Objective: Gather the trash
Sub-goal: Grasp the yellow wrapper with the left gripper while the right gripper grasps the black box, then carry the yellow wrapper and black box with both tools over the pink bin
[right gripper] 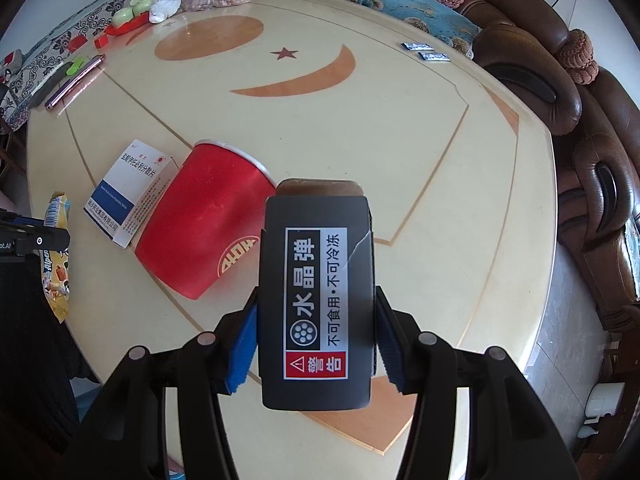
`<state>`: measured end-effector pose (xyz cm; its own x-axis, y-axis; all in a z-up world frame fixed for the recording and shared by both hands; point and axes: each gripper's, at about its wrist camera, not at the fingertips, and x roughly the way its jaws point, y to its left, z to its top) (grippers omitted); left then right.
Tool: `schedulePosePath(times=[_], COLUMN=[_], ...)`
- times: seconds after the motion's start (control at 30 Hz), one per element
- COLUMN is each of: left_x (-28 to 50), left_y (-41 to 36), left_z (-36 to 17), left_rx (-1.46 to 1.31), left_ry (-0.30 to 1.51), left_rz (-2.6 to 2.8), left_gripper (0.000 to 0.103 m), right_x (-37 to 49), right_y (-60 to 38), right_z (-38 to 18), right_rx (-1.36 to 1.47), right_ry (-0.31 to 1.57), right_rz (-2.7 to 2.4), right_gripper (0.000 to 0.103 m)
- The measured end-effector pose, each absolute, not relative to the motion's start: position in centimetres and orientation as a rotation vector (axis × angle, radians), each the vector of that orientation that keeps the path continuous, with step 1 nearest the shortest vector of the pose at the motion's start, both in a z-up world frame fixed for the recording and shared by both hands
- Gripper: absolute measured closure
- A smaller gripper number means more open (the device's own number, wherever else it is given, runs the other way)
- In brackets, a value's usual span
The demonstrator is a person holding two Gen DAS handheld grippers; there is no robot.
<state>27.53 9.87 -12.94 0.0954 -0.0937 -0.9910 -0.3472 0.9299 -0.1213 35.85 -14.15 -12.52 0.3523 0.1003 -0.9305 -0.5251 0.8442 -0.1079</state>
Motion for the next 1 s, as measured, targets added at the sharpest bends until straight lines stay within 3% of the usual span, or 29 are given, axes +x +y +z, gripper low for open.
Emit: schedulePosePath(times=[0.5, 1.0], left_x=[24.9, 19.1], left_y=[7.9, 6.5], left_z=[-8.7, -5.5], left_rx=[-0.236, -0.119], left_ry=[1.364, 1.285], left_rz=[0.095, -0.035], left_gripper=[0.076, 0.076], right_x=[32.7, 22.8], right_y=[-15.2, -14.0], right_z=[-9.6, -2.7], right_rx=[-0.384, -0.387], right_ry=[1.127, 1.027], right_rz=[0.374, 0.352], right_gripper=[0.052, 0.052])
